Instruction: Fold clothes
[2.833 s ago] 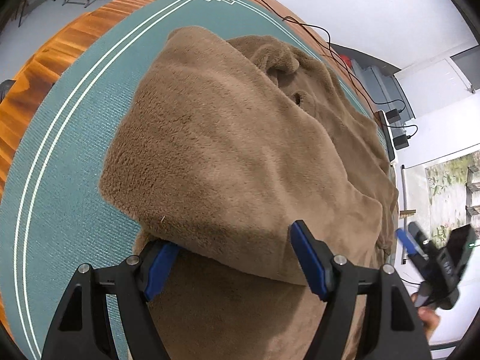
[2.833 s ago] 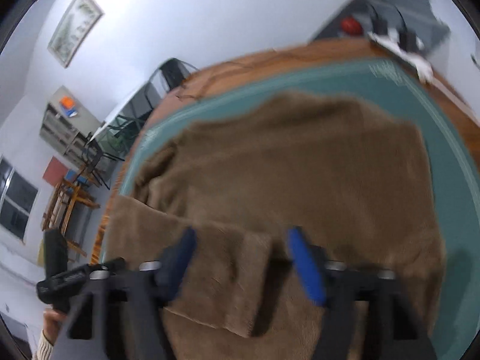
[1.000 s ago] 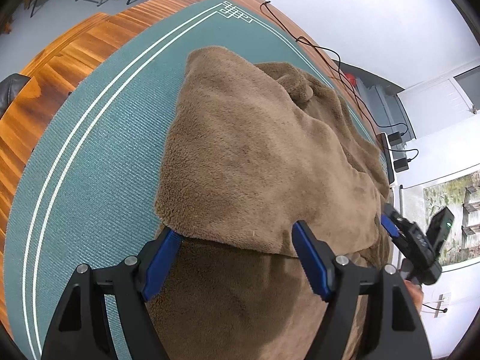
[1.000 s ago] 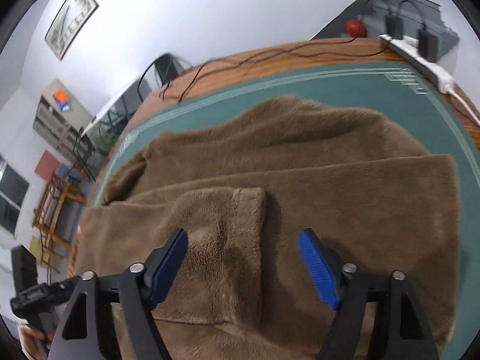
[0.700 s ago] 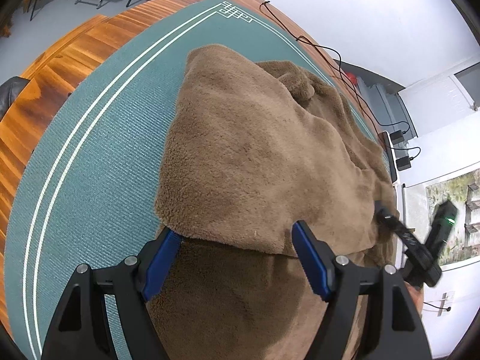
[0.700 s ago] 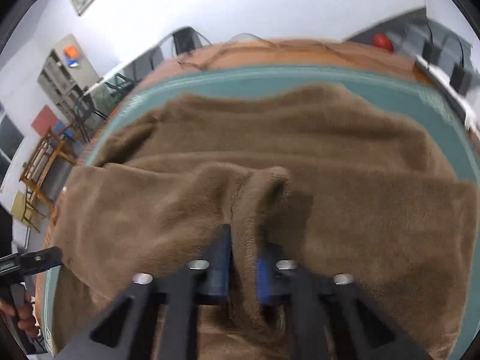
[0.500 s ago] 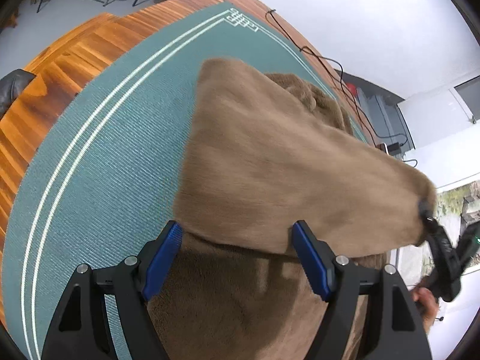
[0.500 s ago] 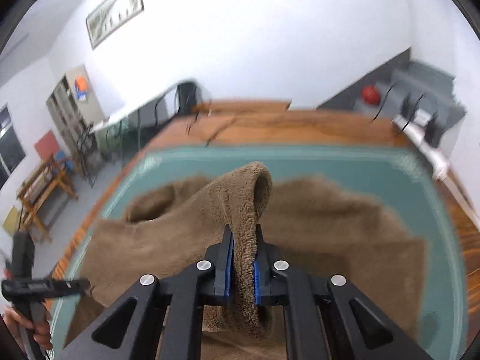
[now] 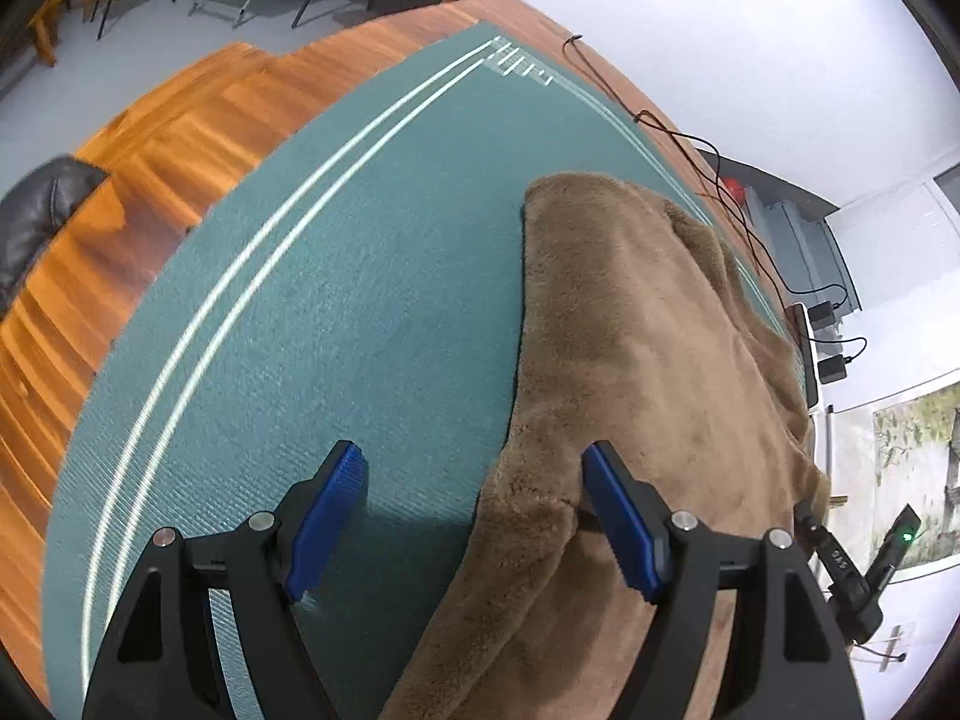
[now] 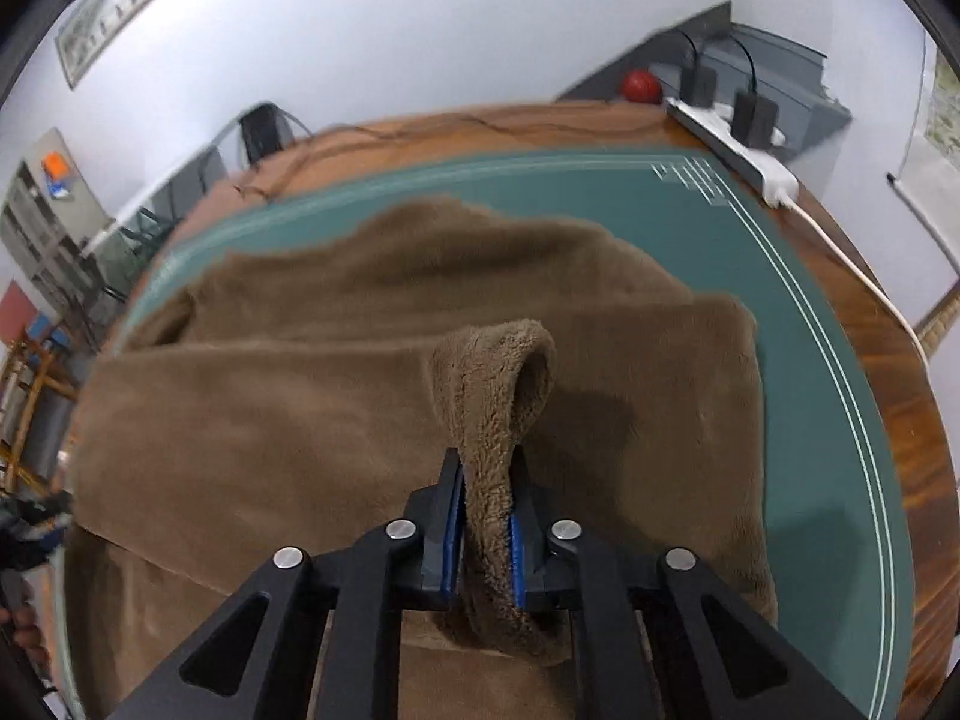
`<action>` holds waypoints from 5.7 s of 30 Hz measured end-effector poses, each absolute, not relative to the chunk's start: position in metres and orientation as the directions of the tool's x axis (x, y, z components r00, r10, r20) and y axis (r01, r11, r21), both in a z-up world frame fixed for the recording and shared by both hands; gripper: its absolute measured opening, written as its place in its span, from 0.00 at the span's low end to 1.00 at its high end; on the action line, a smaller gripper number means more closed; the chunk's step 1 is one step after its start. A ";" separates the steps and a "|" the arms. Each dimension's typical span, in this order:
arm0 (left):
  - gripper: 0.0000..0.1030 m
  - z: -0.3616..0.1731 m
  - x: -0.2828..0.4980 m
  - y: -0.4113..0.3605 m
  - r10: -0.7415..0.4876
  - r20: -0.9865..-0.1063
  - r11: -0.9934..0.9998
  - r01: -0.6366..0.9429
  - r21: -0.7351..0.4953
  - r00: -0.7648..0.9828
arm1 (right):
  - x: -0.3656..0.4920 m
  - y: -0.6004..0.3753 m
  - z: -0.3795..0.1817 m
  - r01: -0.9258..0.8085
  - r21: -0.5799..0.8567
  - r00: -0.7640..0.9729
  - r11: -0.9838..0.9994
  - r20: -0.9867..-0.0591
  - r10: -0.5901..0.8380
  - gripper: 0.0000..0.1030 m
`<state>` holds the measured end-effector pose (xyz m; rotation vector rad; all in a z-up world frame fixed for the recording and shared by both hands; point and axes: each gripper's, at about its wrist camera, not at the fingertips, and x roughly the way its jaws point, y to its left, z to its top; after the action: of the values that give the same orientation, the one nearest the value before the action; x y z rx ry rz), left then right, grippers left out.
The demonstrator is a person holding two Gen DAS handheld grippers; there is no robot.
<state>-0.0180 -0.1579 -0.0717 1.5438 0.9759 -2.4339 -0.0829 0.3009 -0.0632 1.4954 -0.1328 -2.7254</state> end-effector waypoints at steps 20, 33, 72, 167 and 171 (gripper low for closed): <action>0.77 -0.059 -0.090 -0.056 0.206 -0.865 -0.963 0.062 -0.262 -0.458 | -0.093 0.247 -0.080 0.196 0.045 -0.513 -0.980 -0.847 -0.142 0.77; 0.78 -0.059 -0.095 -0.067 0.151 -0.876 -0.980 0.045 -0.192 -0.458 | -0.083 0.249 -0.075 0.119 0.036 -0.515 -0.992 -0.852 -0.093 0.78; 0.85 -0.081 0.015 0.002 0.171 -0.926 -0.961 -0.266 -0.081 -0.335 | 0.042 0.205 -0.110 0.209 -0.011 -0.390 -0.978 -0.918 -0.073 0.95; 0.85 -0.056 0.316 0.021 0.021 -0.936 -0.983 -0.180 0.046 -0.353 | 0.249 0.345 -0.078 0.303 0.060 -0.344 -0.951 -0.924 -0.169 0.45; 0.85 -0.056 0.320 0.020 0.026 -0.936 -0.982 -0.185 0.043 -0.352 | 0.254 0.358 -0.076 0.268 0.073 -0.342 -0.961 -0.925 -0.166 0.50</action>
<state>0.3203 0.0204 -0.0563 1.8536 -0.2310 -2.6844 0.2540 0.3581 -0.0756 1.6186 0.1323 -2.3733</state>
